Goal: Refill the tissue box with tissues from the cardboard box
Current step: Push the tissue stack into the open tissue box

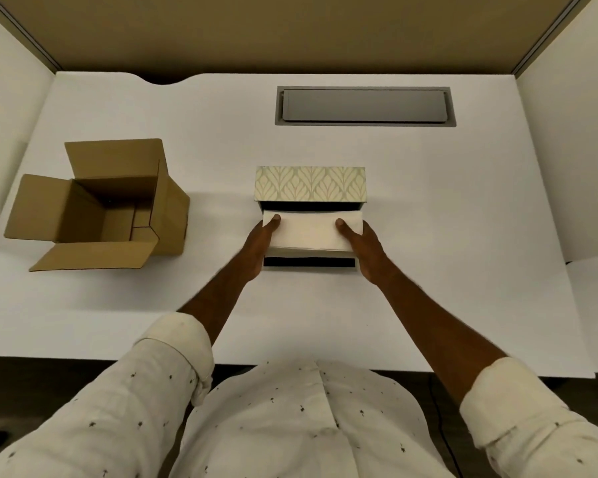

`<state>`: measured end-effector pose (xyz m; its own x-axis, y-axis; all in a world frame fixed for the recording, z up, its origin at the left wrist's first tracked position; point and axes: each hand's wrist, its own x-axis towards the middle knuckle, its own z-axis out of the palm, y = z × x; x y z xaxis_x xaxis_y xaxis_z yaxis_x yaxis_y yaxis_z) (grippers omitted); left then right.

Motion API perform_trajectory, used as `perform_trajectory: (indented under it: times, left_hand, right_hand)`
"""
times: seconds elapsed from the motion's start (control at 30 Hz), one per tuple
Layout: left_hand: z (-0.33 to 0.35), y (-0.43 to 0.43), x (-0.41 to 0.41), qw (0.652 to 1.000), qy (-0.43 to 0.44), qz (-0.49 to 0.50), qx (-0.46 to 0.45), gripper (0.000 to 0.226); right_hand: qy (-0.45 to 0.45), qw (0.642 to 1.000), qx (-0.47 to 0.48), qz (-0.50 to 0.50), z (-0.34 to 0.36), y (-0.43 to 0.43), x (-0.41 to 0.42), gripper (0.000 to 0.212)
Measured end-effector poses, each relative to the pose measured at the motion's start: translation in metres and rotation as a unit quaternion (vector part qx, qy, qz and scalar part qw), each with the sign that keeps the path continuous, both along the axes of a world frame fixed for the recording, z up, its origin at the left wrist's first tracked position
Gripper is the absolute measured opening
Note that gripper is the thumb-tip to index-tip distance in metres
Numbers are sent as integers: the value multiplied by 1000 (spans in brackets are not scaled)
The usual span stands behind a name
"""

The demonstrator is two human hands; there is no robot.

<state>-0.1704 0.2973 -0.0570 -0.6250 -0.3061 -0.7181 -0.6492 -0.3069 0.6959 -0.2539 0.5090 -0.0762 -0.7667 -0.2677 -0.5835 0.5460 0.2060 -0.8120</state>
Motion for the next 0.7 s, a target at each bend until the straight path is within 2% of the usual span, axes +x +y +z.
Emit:
perform_trajectory:
  times: [0.17,0.3,0.47,0.7]
  left_hand:
    - [-5,-2,2,997,-34,11,-67,64]
    - [-10,-1,3,996,-63,38,-49,64]
    - [-13,2,4,995,-59,86,-10,63]
    - [-18,-2,8,997,-45,61,-4,56]
  right_hand:
    - [28,998,61,14,-3,5,4,55]
    - [30,997,69,10,-5,3,7,54]
    - [24,998,65,-2,-5,0,7,54]
    - [3,999,50,18,-10,2,6,60]
